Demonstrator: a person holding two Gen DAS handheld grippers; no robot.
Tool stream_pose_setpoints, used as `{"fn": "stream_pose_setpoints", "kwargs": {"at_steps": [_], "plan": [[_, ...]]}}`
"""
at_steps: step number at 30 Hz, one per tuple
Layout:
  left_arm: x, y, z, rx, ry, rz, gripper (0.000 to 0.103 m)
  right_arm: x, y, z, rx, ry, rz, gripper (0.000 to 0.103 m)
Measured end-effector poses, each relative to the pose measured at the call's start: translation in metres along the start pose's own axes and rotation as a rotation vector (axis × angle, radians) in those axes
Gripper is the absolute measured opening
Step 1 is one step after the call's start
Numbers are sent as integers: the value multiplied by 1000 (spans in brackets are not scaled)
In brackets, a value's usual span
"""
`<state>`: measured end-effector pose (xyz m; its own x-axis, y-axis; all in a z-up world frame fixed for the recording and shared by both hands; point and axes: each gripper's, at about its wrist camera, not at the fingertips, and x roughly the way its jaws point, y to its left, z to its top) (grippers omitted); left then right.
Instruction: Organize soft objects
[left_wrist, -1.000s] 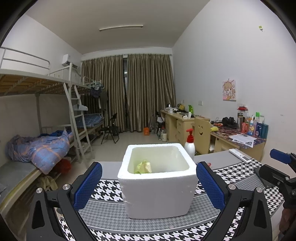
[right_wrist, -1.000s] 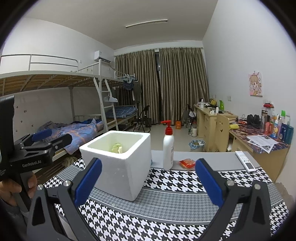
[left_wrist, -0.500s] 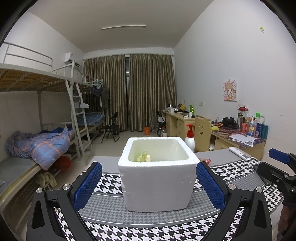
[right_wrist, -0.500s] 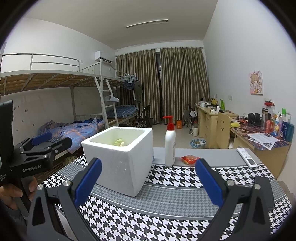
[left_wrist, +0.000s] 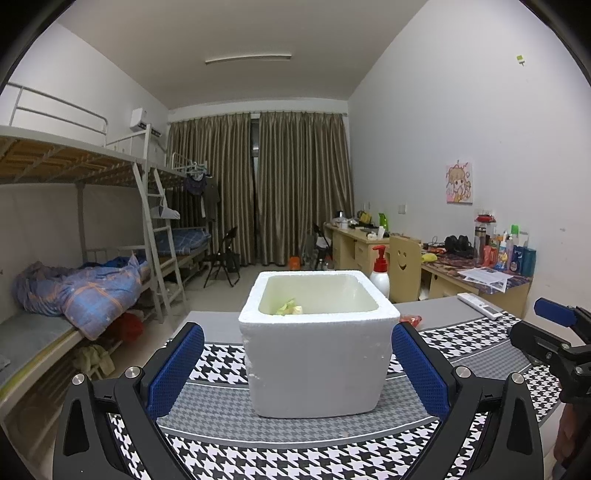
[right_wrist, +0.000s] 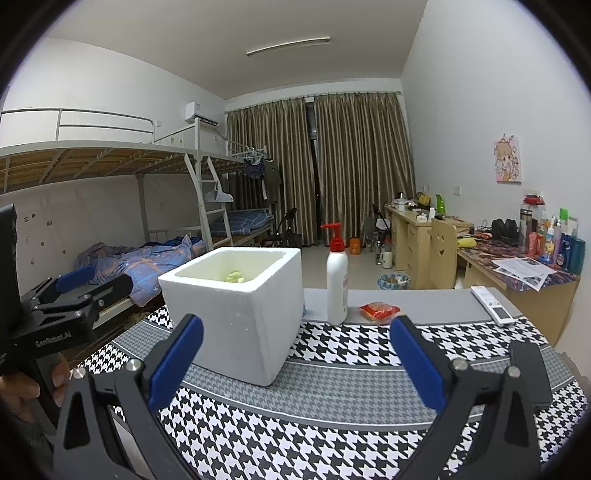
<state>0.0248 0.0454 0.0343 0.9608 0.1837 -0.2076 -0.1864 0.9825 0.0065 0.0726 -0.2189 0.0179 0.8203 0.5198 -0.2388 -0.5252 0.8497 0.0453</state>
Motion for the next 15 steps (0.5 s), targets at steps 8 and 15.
{"fn": "stream_pose_setpoints", "kwargs": {"at_steps": [8,15], "plan": [[-5,-1,-9,-6,3,2,102,-10,4,-6,-2,-13,9,102],[-15,-1,-14,-17,-8,8,102,-14,6,-11,8,0,11,102]]}}
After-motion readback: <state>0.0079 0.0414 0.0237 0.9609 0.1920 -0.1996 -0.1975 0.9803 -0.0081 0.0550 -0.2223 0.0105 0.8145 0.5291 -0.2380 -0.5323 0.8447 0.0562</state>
